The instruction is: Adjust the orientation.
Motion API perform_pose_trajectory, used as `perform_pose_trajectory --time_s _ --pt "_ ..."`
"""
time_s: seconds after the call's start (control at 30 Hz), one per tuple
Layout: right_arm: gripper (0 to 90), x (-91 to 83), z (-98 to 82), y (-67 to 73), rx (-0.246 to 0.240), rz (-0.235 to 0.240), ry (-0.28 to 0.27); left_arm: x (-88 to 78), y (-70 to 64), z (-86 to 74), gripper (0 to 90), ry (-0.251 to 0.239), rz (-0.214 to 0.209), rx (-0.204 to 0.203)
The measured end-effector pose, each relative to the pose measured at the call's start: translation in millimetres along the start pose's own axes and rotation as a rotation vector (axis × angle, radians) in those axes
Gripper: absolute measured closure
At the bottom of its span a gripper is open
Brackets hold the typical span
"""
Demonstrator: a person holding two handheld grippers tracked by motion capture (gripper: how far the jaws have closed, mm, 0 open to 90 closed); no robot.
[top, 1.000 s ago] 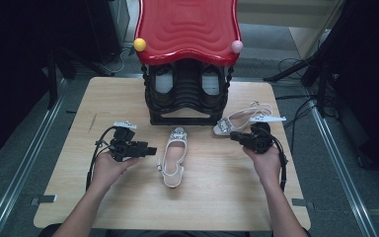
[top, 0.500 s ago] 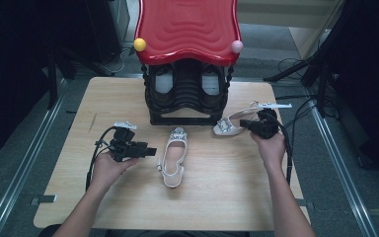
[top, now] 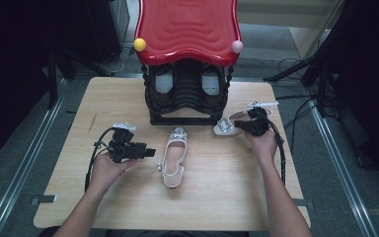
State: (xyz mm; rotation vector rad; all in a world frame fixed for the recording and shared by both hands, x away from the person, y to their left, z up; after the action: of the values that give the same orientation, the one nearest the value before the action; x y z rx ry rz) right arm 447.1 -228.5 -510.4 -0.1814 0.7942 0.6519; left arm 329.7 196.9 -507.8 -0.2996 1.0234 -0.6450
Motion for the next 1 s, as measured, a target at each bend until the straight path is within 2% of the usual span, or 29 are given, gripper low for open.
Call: perform_pose_trajectory --time_s 0.57,0.73,0.9,1.0 --pt "90.0 2.3 -1.1 1.8 0.008 0.029 0.013 1.3 1.2 -1.3 43.4 0.005 0.007 0.001" --pt "90.0 2.9 -0.5 5.8 0.014 0.048 0.019 0.9 1.6 -1.2 43.4 0.006 0.007 0.002" --pt "90.0 5.3 0.3 11.2 0.002 0.081 0.025 1.4 1.4 -1.3 43.3 0.009 0.007 0.001" --pt "90.0 6.6 1.9 17.6 -0.011 0.085 0.033 1.5 1.7 -1.3 43.3 0.011 0.008 -0.001"
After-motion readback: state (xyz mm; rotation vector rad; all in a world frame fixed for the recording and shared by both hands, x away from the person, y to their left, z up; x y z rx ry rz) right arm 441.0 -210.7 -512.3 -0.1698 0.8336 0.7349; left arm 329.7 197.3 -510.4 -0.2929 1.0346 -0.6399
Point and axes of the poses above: each handheld gripper's, and its own axes: x roughly forward along the jaws, z roughly out of its top, y roughly to its left, the point moved 1 cm from there along x, roughly forward along the jaws, and after that the axes turned 13 degrees about -x, right-handed, at the moved point
